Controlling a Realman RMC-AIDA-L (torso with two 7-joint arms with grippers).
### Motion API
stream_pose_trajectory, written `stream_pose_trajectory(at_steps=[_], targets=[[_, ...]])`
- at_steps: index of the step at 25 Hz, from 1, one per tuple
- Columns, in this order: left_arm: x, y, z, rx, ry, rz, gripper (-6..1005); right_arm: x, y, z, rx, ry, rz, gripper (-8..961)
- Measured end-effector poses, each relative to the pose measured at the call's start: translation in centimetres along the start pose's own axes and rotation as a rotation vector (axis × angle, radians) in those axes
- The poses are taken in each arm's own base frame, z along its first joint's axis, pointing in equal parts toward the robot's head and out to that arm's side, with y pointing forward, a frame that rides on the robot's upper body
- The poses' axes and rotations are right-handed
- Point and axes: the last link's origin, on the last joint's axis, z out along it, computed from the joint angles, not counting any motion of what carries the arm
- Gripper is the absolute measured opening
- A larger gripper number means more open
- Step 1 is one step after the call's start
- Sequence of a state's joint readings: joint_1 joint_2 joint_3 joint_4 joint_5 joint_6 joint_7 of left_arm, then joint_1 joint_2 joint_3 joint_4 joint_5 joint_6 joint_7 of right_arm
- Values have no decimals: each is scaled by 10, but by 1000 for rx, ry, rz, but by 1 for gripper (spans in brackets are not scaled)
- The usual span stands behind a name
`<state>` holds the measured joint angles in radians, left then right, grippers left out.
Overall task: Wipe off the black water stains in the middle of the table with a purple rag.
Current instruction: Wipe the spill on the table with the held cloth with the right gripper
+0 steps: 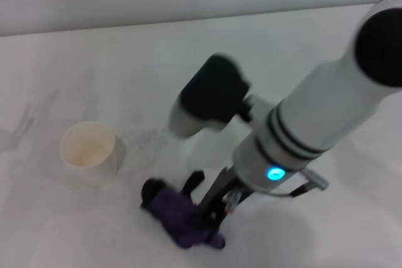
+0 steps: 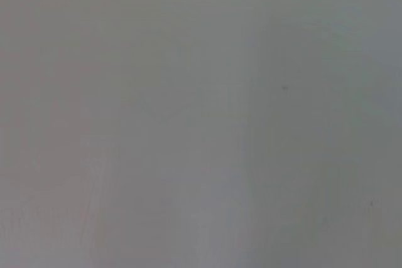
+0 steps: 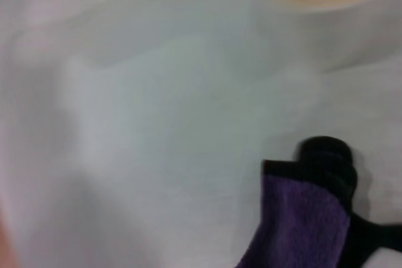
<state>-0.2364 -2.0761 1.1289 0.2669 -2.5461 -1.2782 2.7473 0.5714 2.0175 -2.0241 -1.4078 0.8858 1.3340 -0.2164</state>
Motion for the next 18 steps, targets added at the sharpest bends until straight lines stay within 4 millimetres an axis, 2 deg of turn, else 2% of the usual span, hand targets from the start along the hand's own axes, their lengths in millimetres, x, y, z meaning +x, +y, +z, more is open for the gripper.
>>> stream_pose_trajectory(at_steps=[4,12,18], targets=[[-1,-1,-2,7,-4,-2,892,11,-30,-17,88,-25,99,106],[-2,-2,-4,14,-8,-2,892,63,-104,-62,341,19,337,106],[-3,-2,-1,16,-18,-5,893,96,-138,-93,429,-16,453,111]])
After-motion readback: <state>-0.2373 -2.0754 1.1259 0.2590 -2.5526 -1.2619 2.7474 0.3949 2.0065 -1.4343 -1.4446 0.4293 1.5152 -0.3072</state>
